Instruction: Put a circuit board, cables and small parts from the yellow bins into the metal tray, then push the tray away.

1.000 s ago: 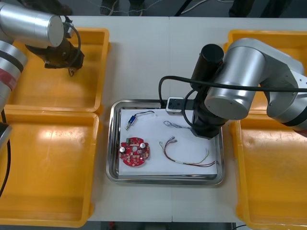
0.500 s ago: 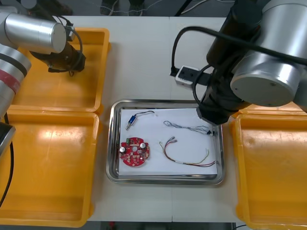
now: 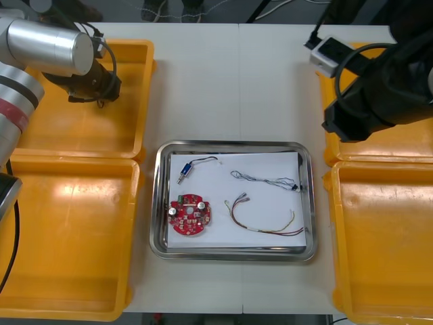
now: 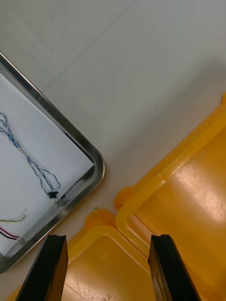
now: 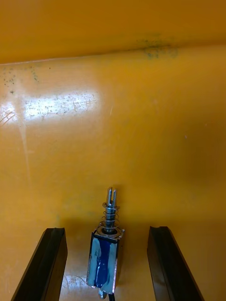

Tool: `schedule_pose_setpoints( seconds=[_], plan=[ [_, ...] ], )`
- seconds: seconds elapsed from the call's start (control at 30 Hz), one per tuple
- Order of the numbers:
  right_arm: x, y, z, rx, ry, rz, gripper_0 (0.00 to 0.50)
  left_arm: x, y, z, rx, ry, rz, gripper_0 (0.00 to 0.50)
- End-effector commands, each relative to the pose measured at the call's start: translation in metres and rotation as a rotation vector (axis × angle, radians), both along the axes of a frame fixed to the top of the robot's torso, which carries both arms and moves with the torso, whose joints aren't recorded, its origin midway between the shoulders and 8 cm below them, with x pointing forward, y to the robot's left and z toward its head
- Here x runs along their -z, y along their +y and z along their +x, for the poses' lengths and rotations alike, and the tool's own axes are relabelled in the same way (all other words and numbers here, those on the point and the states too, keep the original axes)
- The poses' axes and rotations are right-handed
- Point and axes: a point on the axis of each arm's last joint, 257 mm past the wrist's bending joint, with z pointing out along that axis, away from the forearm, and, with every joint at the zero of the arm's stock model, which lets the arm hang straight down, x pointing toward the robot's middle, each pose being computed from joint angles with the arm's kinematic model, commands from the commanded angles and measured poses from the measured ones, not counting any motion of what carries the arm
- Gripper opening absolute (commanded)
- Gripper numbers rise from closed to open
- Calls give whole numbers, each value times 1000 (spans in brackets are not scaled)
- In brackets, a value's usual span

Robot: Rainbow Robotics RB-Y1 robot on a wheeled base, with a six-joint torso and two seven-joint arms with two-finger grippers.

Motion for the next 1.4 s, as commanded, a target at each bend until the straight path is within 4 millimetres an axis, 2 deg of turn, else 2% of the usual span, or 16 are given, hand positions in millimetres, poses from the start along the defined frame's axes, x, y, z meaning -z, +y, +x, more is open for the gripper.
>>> schedule_pose_setpoints(
  seconds=[0.03, 0.23, 0.27, 0.3, 0.33, 0.47, 0.5, 0.53, 0.63, 0.83, 0.97, 1.2, 1.4],
  plan=[
    [-15, -51, 0, 136, -42, 37, 500, -2, -13, 3, 98, -7, 68, 500],
    [-17, -88, -4, 241, -39, 103, 500, 7, -7, -1, 92, 6, 71, 500],
    [-17, -96, -5, 263, -37, 122, 500, 7, -6, -1, 91, 5, 72, 444],
    [-19, -103, -6, 284, -38, 143, 500, 8, -5, -2, 89, 7, 72, 152],
    [-19, -107, -7, 293, -36, 150, 500, 8, -5, -1, 90, 6, 75, 0],
    [-19, -132, -13, 363, -27, 222, 500, 8, -4, -2, 88, 7, 80, 0],
    [-19, -132, -13, 363, -27, 222, 500, 8, -4, -2, 88, 7, 80, 0],
    [-17, -146, -18, 399, -20, 251, 500, 7, -2, -2, 86, 6, 83, 0],
    [-15, -165, -25, 453, -22, 282, 500, 5, 2, -1, 82, 4, 84, 0],
    [-4, -199, -41, 556, -15, 303, 500, -15, 13, -9, 72, 17, 113, 0],
    [8, -211, -49, 601, 3, 314, 500, -40, 18, -22, 58, 42, 114, 0],
    [29, -214, -57, 652, 42, 368, 500, -80, 24, -48, 13, 75, 113, 0],
    [44, -216, -59, 701, 51, 395, 500, -97, 20, -73, -12, 116, 136, 0]
  ],
)
